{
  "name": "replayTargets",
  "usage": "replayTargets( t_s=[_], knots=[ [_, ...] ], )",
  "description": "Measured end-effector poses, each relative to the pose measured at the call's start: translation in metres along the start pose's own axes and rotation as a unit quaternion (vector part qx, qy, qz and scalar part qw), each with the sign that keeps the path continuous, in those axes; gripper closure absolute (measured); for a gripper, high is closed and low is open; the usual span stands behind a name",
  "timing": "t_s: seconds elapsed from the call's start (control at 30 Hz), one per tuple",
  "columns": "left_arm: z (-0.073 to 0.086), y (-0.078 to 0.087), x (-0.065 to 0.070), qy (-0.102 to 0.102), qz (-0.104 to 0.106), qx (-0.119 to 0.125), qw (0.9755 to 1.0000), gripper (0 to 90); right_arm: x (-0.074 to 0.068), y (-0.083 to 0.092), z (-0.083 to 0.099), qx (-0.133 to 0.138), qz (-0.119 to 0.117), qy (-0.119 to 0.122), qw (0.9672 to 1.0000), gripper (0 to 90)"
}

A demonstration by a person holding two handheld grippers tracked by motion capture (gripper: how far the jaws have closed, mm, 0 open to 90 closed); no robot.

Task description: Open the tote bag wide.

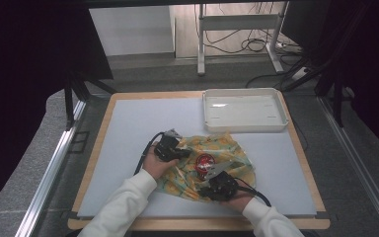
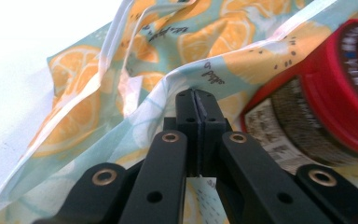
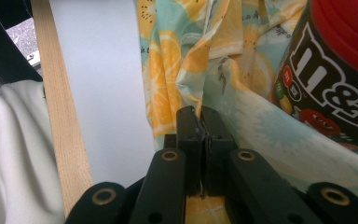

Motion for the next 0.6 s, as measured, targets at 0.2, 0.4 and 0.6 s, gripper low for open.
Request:
replayTargets(
  t_s=[0.2, 0.4, 0.6],
  knots=[
    [0.004, -0.011, -0.008, 0.016, -0.009, -0.016, 0.9997, 90.0, 0.000, 0.000, 0.000, 0.000, 0.000, 0.001, 1.0000, 86.4],
    [0.007, -0.014, -0.008, 0.013, -0.011, -0.022, 0.9996, 90.0, -0.002, 0.000, 0.000, -0.002, -0.002, 0.004, 1.0000, 82.1],
    [0.008, -0.013, -0.006, 0.013, -0.010, -0.023, 0.9996, 90.0, -0.006, 0.003, -0.004, -0.003, 0.006, 0.017, 0.9998, 68.1]
  ],
)
Point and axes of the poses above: each handheld gripper's, and its own axes: y roughly backward along the jaws, z roughly out of its underside, x roughly to its right, the point moved 9 cm from there along -y, roughly forward along the jaws, and after that the axes turned 12 degrees about -z, right-handed, at the moved point
